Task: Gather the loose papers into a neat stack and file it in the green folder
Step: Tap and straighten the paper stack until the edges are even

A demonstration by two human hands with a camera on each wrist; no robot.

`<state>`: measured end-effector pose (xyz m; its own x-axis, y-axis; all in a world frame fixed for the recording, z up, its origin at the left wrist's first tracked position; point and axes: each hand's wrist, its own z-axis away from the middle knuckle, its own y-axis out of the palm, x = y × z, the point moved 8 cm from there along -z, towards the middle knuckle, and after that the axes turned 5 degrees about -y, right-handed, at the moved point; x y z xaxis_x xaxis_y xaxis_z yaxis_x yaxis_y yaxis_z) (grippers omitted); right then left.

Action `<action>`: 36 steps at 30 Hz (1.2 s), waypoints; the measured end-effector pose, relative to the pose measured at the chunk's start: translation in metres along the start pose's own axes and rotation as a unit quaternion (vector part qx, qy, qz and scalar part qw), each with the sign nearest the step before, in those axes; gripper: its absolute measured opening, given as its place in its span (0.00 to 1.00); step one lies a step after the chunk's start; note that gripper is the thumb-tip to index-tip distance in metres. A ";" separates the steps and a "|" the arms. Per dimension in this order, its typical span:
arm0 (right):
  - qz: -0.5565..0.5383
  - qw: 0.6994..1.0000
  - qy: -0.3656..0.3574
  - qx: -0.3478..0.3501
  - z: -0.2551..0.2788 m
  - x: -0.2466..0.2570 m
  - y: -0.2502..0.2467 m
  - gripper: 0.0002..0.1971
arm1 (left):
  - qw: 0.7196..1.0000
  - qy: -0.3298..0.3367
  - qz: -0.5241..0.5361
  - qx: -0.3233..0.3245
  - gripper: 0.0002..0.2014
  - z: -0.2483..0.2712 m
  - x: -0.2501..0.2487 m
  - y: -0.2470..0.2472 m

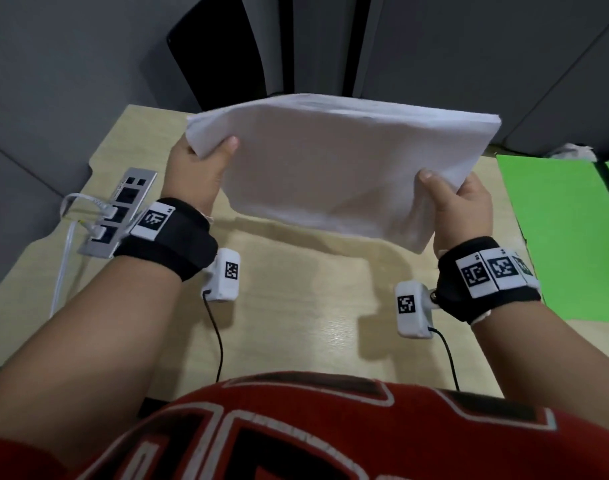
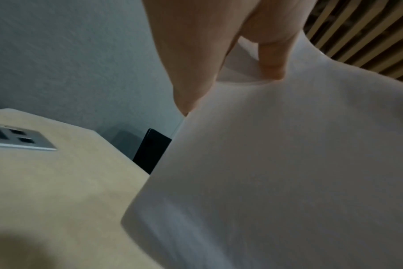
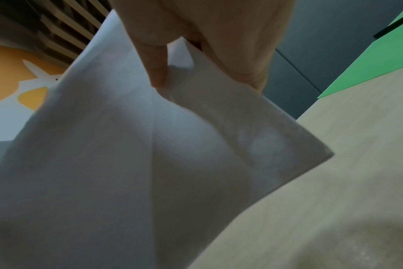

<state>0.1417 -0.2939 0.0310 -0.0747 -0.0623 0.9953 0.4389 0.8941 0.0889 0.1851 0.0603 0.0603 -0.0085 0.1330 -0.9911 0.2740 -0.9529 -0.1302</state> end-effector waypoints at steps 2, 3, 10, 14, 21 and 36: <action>-0.011 1.000 -0.020 -0.007 0.001 0.004 -0.004 0.07 | 0.999 0.023 0.040 0.013 0.18 -0.003 -0.008 -0.003; -0.011 1.000 -0.026 -0.004 0.001 0.006 -0.005 0.08 | 0.998 0.028 0.052 0.022 0.20 -0.004 -0.009 -0.005; 0.030 0.998 -0.025 0.044 0.004 0.004 0.000 0.09 | 0.995 0.041 -0.048 0.072 0.18 -0.002 0.004 -0.005; 0.031 0.999 -0.009 0.043 0.001 0.001 0.000 0.12 | 0.990 0.049 -0.081 0.108 0.21 0.004 0.004 0.002; 0.061 0.995 -0.074 -0.008 0.004 0.023 0.002 0.14 | 0.997 0.051 -0.031 0.051 0.16 0.016 -0.007 0.003; 0.148 0.988 -0.006 0.034 0.016 -0.017 0.003 0.14 | 1.000 -0.008 -0.018 0.016 0.14 0.023 0.043 0.002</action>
<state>0.1304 -0.2833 0.0135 0.0363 0.2113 0.9768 0.3817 0.9004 -0.2089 0.1636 0.0576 0.0172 -0.0342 0.1633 -0.9860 0.2423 -0.9558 -0.1667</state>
